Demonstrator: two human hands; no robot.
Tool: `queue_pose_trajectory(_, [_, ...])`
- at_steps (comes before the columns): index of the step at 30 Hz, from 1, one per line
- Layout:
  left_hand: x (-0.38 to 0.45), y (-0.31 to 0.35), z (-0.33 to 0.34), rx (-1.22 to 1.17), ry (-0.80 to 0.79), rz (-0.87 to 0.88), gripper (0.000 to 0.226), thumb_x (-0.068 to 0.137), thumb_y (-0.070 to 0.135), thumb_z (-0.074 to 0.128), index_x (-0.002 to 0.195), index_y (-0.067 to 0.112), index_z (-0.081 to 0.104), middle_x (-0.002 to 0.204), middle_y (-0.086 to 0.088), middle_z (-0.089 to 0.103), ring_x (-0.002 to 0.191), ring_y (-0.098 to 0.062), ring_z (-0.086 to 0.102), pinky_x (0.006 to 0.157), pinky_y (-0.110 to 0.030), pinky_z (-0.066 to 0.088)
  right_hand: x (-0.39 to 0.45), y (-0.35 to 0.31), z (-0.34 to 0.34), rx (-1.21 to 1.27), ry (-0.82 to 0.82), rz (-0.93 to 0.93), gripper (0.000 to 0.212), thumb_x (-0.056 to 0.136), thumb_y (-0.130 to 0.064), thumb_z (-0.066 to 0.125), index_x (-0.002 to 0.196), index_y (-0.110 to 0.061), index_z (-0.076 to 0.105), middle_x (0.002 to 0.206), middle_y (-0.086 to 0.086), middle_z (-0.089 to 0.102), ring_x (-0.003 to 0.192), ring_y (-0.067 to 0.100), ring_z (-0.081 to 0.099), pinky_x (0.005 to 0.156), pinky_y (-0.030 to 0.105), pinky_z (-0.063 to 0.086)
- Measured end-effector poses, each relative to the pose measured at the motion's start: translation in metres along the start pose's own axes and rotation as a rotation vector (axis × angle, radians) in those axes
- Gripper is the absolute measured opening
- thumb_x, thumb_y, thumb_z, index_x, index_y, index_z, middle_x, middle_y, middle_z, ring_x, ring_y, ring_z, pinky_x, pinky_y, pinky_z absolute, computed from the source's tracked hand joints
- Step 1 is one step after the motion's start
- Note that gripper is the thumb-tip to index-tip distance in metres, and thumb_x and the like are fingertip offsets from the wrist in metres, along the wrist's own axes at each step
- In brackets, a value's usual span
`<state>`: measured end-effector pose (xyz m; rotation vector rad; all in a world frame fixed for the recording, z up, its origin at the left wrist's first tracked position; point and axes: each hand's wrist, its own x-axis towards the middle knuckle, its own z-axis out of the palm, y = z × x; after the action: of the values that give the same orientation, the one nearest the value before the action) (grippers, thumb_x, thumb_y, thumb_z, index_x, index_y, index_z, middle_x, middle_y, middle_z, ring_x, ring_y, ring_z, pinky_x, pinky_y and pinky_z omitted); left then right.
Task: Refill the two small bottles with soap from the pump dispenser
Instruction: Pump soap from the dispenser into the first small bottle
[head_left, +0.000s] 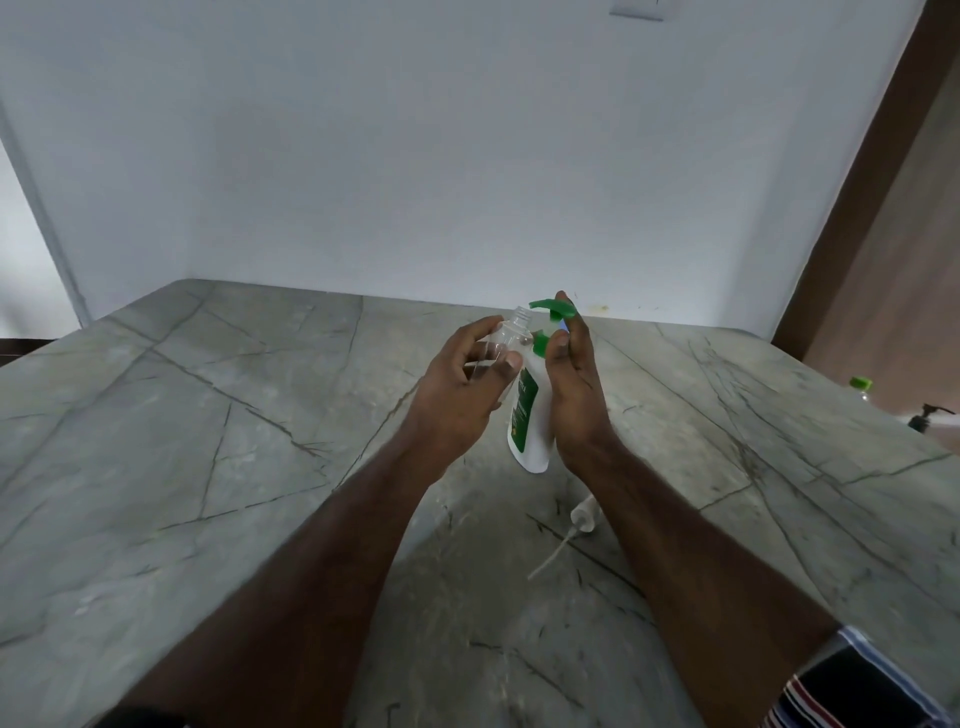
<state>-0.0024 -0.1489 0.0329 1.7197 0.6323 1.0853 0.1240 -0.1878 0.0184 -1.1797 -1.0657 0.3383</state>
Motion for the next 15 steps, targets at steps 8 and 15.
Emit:
queue_pose_trajectory(8, [-0.0008,0.0035,0.0031,0.014,-0.004,-0.012,0.047,0.098,0.036,0.060,0.142,0.036,0.045,0.123,0.013,0.050,0.107,-0.010,0.059,0.081,-0.029,0.060,0.0019,-0.0028,0.0003,0.081,-0.008,-0.022,0.040,0.099,-0.041,0.033,0.139,-0.046,0.037,0.151,-0.008,0.040,0.133,0.015,0.046,0.114,0.045,0.036])
queue_pose_trajectory(15, [-0.0054,0.0010,0.0037,0.033,-0.006,-0.049,0.043,0.097,0.034,0.061,0.138,0.031,0.047,0.134,0.009,0.057,0.115,-0.010,0.059,0.094,-0.032,0.055,0.0013,-0.0015,-0.0015,0.085,-0.020,-0.011,0.036,0.106,-0.032,0.030,0.141,-0.034,0.037,0.139,-0.009,0.050,0.120,0.007,0.054,0.103,0.026,0.044])
